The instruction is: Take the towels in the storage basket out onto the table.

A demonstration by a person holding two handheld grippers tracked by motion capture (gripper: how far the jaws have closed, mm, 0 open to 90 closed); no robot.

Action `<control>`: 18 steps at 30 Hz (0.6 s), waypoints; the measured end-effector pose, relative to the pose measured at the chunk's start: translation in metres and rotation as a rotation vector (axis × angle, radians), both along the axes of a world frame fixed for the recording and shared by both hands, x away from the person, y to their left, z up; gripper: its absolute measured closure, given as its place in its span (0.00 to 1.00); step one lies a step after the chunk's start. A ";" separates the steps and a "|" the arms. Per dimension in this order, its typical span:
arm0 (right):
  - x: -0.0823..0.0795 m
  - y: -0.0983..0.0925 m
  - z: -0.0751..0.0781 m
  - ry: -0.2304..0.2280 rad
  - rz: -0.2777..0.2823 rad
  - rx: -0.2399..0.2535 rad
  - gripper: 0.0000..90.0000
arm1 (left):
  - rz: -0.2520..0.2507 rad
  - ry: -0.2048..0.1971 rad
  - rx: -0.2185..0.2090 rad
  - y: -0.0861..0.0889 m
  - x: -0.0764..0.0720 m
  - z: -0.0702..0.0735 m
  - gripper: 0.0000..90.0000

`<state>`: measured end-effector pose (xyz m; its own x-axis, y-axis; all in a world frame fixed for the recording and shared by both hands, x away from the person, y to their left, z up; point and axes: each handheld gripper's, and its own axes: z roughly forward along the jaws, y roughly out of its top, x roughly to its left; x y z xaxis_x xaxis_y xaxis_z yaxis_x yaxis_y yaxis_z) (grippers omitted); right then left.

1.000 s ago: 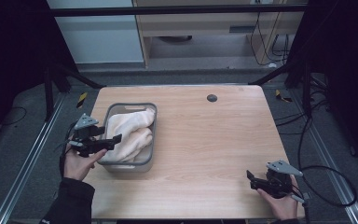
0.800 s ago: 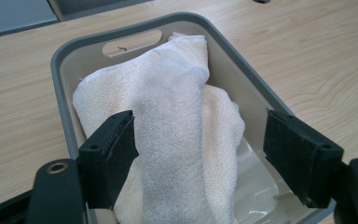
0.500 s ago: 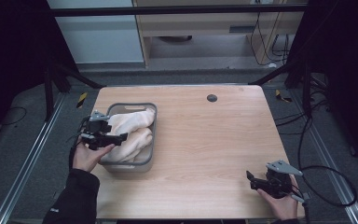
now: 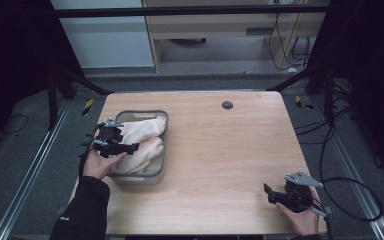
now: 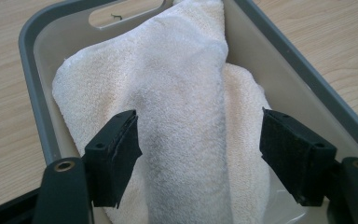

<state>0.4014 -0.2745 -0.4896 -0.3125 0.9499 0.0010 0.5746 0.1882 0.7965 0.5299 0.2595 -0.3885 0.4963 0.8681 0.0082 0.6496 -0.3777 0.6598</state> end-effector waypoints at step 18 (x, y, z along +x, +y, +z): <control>0.000 0.001 -0.002 0.024 0.010 -0.008 0.16 | 0.009 0.092 0.086 0.000 0.011 -0.027 0.49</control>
